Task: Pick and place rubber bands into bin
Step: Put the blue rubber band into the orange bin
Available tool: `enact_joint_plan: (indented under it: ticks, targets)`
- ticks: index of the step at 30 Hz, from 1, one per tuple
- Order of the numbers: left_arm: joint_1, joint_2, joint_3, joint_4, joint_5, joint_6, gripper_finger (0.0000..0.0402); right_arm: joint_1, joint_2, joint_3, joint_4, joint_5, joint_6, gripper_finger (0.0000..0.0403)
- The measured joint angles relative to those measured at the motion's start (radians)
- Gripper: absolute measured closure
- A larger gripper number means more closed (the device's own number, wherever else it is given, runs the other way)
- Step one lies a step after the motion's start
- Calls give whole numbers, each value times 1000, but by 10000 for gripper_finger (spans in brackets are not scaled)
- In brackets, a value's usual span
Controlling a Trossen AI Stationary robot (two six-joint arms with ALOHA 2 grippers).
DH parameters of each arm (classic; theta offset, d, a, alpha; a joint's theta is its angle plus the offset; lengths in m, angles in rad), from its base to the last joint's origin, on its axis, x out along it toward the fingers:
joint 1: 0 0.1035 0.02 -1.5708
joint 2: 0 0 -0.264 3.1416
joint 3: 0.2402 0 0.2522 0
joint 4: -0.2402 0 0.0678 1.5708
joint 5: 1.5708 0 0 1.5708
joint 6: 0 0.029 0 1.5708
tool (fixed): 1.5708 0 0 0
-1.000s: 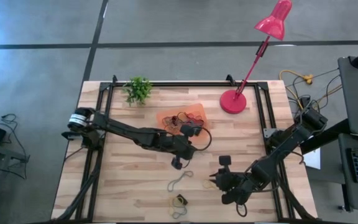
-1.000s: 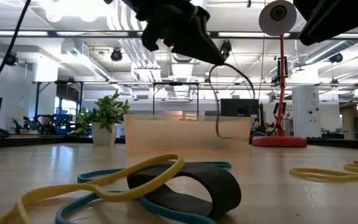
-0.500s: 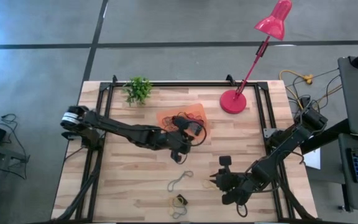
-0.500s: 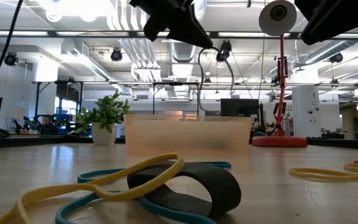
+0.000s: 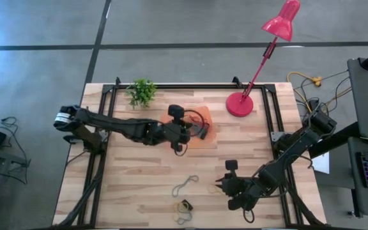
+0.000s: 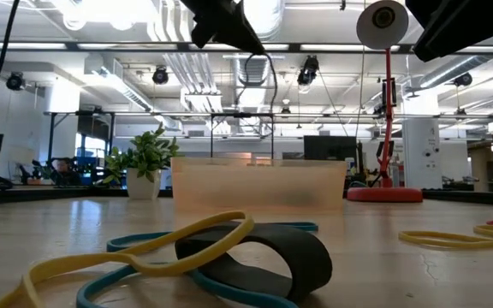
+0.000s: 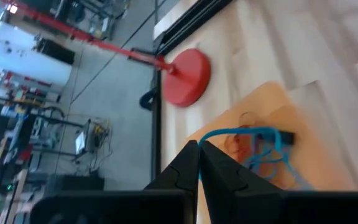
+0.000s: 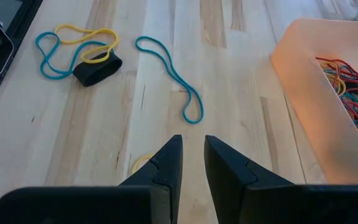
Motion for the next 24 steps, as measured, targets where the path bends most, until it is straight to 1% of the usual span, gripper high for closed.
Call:
enact_joint_plan:
  ticks: [4,7,10,17,20,22,24]
  targets:
    - [47,-3,0,-38,2,-4,402,0,0,0,2,0,0,346]
    - [84,-2,-3,-61,26,-26,402,0,0,0,5,0,0,346]
    - [118,-1,-37,-45,80,-39,402,0,0,0,5,0,0,346]
    - [173,-1,-102,-40,113,-135,402,0,0,0,5,0,-1,346]
    - [178,-1,-127,-39,133,-137,400,0,0,0,5,0,-3,346]
    - [178,-1,-135,-41,140,-137,392,0,0,0,5,0,-3,346]
    - [178,-1,-140,-40,160,-138,374,0,0,0,5,0,-3,346]
